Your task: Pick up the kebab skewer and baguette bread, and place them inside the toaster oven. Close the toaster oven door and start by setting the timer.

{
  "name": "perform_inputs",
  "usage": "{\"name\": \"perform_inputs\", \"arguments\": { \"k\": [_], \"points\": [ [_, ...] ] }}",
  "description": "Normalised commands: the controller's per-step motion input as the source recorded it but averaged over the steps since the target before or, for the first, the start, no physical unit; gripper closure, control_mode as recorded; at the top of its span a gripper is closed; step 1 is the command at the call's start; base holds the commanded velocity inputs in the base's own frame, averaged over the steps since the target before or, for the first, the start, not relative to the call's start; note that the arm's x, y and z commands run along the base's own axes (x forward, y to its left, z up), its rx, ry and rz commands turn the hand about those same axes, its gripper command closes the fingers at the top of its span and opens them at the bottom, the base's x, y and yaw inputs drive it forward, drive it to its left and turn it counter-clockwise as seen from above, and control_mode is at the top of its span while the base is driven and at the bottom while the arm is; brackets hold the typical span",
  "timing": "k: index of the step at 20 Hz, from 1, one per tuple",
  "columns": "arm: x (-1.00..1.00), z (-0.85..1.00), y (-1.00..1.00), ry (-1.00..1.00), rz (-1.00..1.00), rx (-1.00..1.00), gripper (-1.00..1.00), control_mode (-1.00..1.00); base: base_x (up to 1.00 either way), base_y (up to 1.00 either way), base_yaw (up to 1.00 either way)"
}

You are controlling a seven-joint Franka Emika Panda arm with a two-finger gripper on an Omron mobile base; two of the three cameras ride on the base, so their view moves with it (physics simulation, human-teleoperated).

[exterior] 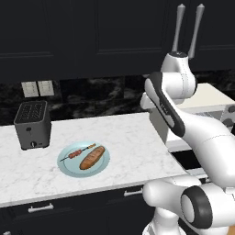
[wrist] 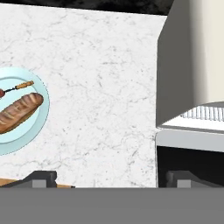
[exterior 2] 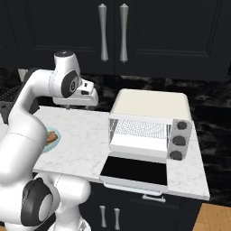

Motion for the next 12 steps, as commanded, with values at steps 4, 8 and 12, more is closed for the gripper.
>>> {"name": "perform_inputs", "arguments": {
  "k": [4, 8, 12],
  "points": [
    [0.0, 0.0, 0.0, 0.0, 0.0, 0.0, -1.0, -1.0, 0.0, 0.0, 0.0],
    [-0.09, 0.0, 0.0, 0.0, 0.0, 0.01, -1.0, -1.0, 0.0, 0.0, 0.0],
    [-0.26, -0.29, -0.11, 0.0, 0.0, 0.0, -1.0, -1.0, 0.0, 0.0, 0.0]
  ]
}}
